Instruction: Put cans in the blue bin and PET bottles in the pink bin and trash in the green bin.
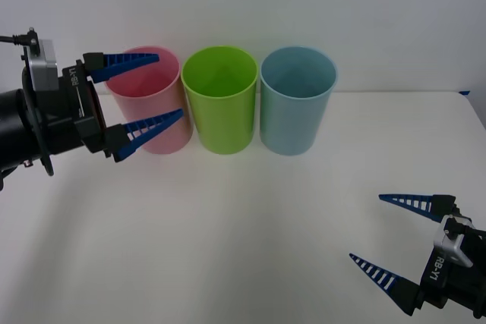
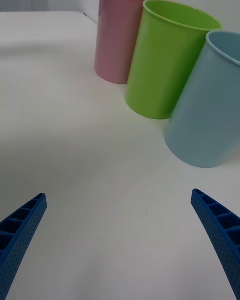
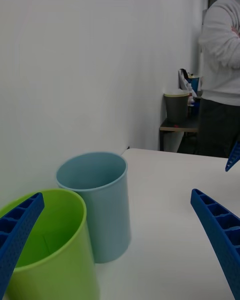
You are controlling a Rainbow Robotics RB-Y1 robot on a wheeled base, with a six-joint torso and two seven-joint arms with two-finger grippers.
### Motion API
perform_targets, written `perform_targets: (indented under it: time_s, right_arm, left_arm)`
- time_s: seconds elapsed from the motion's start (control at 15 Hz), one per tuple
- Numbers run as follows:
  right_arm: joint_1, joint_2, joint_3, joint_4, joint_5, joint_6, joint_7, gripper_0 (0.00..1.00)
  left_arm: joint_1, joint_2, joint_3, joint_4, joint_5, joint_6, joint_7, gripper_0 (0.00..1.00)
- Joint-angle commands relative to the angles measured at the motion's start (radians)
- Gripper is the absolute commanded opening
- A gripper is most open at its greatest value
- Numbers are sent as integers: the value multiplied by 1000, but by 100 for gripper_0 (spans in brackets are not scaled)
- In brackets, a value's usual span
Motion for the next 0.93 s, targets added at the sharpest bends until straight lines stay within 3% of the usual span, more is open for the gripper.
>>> perform_targets:
  time_s: [0.07,0.27,0.8,0.93]
  right_arm:
    - [0,0,0,0,0,0,0,100]
    - [0,0,0,0,0,0,0,100]
    - [0,0,0,0,0,0,0,100]
    - [0,0,0,0,0,0,0,100]
  left_arm:
    - [115,-2,25,-89,-29,-5,24,100]
    - [193,-92,108,-153,-106,-108,48,100]
    - [405,-140,125,-285,-236,-106,75,100]
    - [437,-184,125,-297,-277,-108,65,100]
